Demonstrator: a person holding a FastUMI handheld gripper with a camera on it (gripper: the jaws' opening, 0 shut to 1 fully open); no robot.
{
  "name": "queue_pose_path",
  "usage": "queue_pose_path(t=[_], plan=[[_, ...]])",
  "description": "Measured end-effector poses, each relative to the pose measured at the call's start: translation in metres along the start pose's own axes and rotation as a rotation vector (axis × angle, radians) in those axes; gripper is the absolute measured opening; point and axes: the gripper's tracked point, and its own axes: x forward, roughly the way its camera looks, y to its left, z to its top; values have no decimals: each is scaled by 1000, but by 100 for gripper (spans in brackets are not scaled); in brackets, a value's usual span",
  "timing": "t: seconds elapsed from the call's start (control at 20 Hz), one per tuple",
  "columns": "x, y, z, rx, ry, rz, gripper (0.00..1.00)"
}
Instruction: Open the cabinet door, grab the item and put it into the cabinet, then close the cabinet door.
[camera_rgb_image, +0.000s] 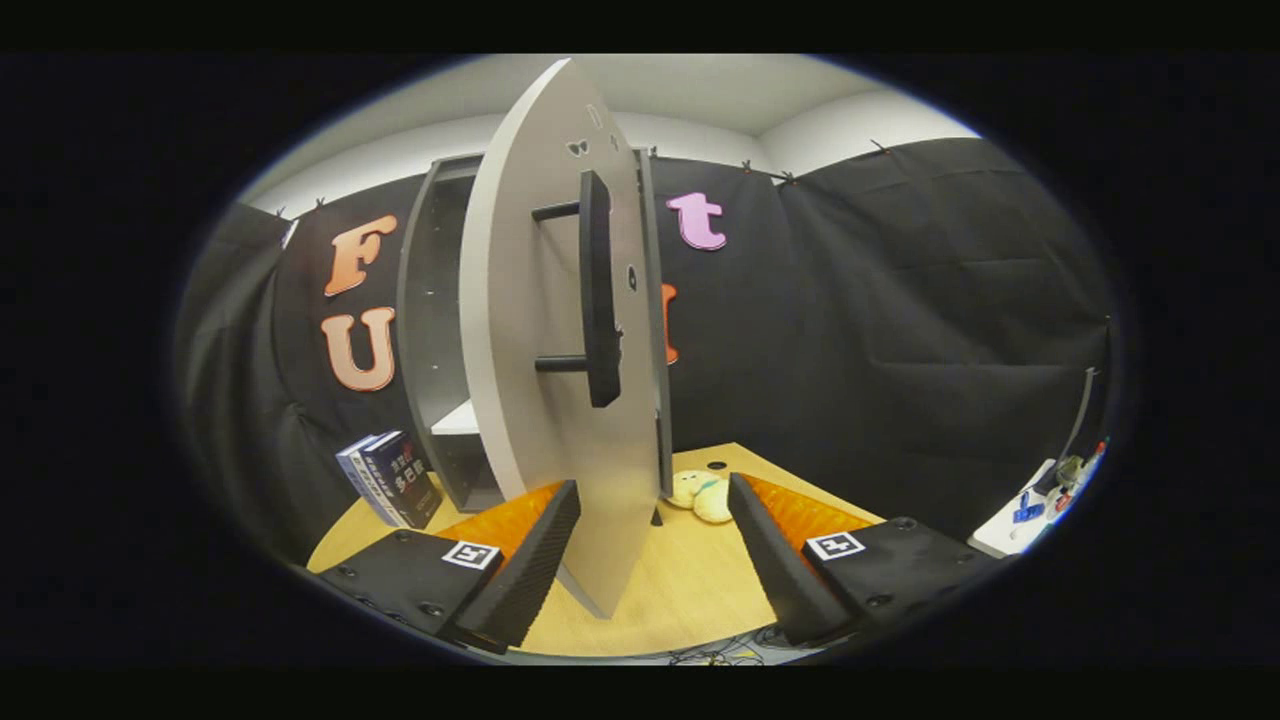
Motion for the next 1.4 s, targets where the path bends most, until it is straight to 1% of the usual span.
queue_pose_path(t=[0.2,0.45,0.6,0.9,1.1,1.4], plan=[[7,24,-1,-1,1,25,96],[19,58,-4,-72,3,56,96],[28,81,-9,-73,15,78,96],[37,110,-2,-73,-8,88,96],[36,118,-6,-54,-2,91,96],[34,122,-9,-17,0,59,96]])
